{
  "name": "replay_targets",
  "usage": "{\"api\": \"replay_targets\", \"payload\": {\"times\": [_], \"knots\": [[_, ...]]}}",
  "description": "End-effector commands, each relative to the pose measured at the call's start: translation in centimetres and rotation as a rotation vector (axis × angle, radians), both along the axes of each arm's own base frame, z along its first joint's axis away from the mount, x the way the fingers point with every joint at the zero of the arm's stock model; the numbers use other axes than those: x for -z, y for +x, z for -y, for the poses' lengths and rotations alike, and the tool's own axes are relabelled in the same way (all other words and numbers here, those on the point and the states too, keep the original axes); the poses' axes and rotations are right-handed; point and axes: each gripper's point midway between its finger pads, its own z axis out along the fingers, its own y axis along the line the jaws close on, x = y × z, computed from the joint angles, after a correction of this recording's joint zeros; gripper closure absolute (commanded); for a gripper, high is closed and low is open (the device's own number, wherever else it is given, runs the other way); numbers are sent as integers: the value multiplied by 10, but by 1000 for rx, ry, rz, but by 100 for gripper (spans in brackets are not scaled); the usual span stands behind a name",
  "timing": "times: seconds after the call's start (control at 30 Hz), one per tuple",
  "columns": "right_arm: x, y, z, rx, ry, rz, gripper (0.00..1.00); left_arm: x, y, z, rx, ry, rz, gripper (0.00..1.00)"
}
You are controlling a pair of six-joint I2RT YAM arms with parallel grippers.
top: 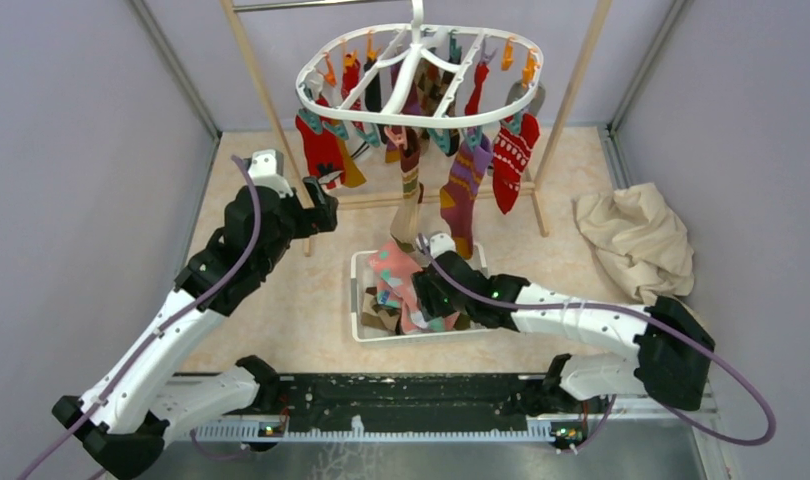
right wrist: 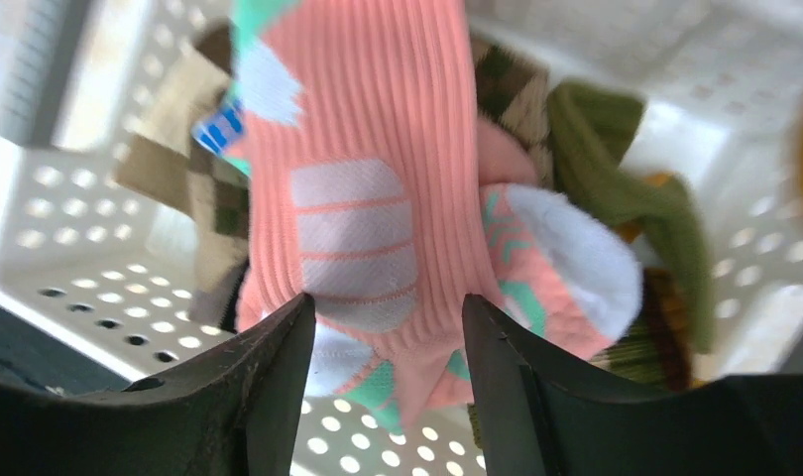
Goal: Remove the socks clipped to the hanger
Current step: Place the sock in the bin, then adjust the hanger on the clothesline.
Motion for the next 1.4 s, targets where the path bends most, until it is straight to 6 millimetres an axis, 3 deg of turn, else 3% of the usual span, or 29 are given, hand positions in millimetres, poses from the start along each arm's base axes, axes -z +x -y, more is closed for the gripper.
{"api": "replay_targets", "payload": {"times": [0.0, 0.2, 0.37, 0.73, 1.2, 1.27, 1.37], "knots": [[-108, 35, -6, 66, 104, 257, 42, -20, 1, 1, 21, -31, 55, 1], [-191, 59, -5, 115, 200, 474, 41, -22, -7, -6, 14, -36, 70, 1], [-219, 82, -17, 160, 262, 626, 39, -18, -11, -10, 9, -35, 63, 1], [-257, 93, -57, 118, 566, 861, 36, -18, -19, -14, 15, -43, 58, 1], [-264, 155, -93, 335, 467, 896, 35, -17, -21, -12, 26, -54, 54, 1], [-265, 163, -91, 389, 428, 894, 41, -17, -21, -13, 25, -52, 53, 1], [-267, 169, -82, 425, 428, 887, 59, -18, -21, -13, 23, -51, 52, 1]]}}
